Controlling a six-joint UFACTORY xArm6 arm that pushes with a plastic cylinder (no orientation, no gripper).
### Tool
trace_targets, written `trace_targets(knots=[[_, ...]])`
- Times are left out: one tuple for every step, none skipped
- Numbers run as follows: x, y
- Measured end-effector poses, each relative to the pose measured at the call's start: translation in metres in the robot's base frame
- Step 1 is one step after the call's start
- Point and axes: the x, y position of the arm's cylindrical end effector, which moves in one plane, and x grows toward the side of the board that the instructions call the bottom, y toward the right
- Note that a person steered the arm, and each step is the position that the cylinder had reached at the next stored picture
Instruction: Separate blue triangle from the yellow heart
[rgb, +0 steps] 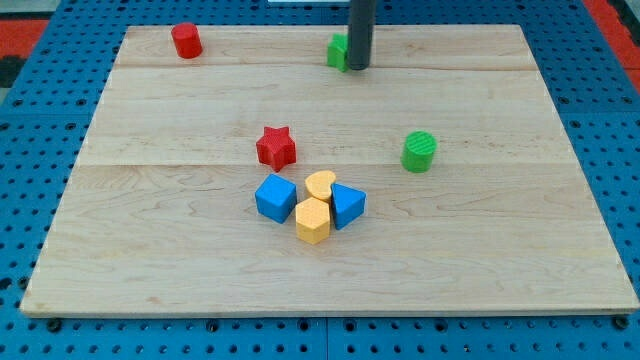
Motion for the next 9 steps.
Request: trace_targets(knots=[[-0.002, -0.04], [0.01, -0.049], [0.106, -0.007], [0.174, 0.027], [0.252, 0.06], [0.294, 0.01], [0.243, -0.042], [0.209, 0.006], [0.231, 0.021]])
